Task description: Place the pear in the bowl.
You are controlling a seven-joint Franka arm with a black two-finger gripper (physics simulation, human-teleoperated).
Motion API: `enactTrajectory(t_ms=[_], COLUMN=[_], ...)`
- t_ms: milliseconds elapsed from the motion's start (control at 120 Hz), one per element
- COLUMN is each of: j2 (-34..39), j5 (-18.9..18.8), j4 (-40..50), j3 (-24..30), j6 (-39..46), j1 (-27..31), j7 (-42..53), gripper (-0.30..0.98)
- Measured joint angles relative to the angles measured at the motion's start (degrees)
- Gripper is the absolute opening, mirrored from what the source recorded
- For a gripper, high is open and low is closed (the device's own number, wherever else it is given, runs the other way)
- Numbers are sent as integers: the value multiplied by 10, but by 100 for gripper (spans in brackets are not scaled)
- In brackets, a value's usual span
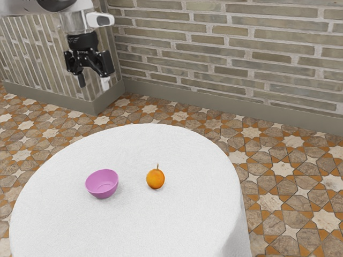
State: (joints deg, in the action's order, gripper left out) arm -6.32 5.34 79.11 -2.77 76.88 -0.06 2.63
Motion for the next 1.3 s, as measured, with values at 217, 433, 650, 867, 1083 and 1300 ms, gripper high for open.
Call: enactTrajectory(t_ms=[217, 433, 650, 867, 1083, 1300], j2=[-12, -49, -123, -160, -169, -165], j5=[1, 1, 9, 26, 29, 29], j4=[7, 24, 24, 57, 116, 189], j3=[-2, -3, -2, -3, -3, -6], j6=[65, 88, 113, 173, 246, 337], j1=[-2, -59, -109, -134, -149, -160], j7=[5, -78, -235, -409, -591, -748], gripper=[67, 67, 66, 66, 67, 67])
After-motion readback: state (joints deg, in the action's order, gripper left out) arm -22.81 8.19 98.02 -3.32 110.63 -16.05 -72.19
